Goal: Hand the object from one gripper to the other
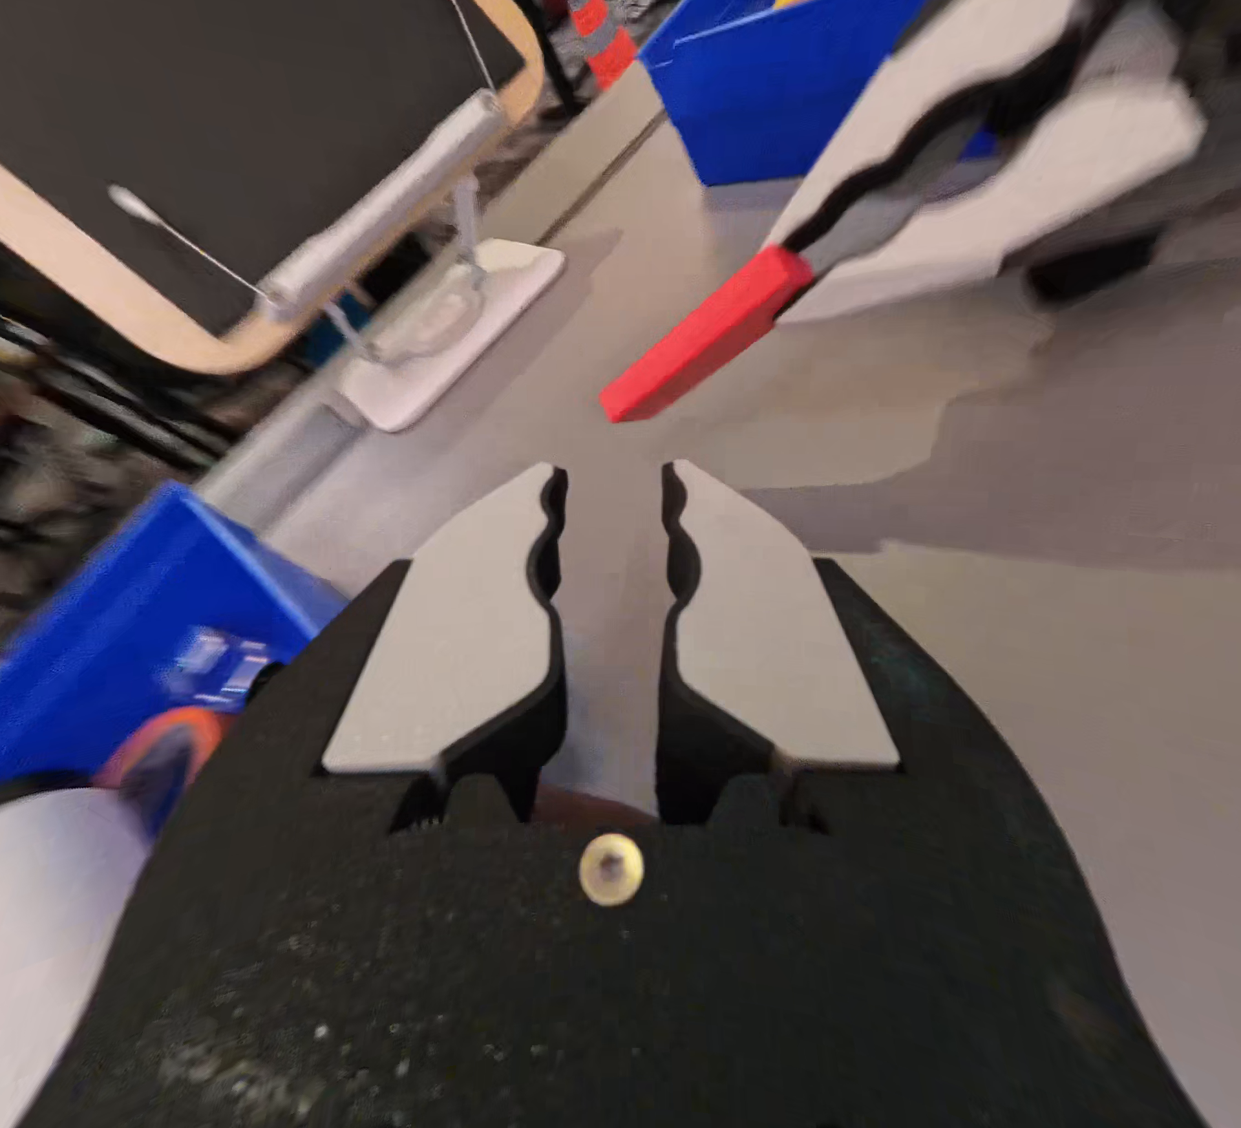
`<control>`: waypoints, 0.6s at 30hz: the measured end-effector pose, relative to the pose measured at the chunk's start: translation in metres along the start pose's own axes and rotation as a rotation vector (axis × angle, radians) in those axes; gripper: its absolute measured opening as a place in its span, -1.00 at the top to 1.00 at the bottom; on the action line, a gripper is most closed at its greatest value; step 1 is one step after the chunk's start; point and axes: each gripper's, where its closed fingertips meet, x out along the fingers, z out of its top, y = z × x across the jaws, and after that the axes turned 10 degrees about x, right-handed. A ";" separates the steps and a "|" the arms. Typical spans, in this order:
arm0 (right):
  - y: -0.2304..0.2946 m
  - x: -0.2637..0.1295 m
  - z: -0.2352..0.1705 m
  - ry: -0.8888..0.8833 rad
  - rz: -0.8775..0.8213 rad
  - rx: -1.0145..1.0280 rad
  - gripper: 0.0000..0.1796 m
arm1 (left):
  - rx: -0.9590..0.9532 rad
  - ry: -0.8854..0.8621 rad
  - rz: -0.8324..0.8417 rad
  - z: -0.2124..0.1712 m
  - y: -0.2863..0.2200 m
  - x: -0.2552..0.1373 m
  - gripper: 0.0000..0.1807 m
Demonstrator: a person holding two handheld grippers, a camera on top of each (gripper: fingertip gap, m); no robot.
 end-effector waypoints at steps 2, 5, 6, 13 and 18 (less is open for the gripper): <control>0.012 0.001 0.008 0.003 -0.069 -0.194 0.83 | -0.176 -0.012 -0.104 0.004 -0.006 0.001 0.60; 0.028 -0.002 0.029 -0.043 -0.199 -0.464 0.83 | -0.310 -0.059 -0.211 0.014 -0.016 0.001 0.54; 0.032 -0.004 0.036 -0.064 -0.229 -0.522 0.83 | -0.323 -0.064 -0.224 0.016 -0.018 0.001 0.49; 0.036 -0.010 0.051 -0.083 -0.437 -0.846 0.83 | -0.754 -0.141 -0.383 0.030 -0.017 -0.004 0.34; 0.041 -0.013 0.063 -0.133 -0.537 -0.994 0.83 | -1.131 -0.251 -0.561 0.041 -0.021 -0.006 0.55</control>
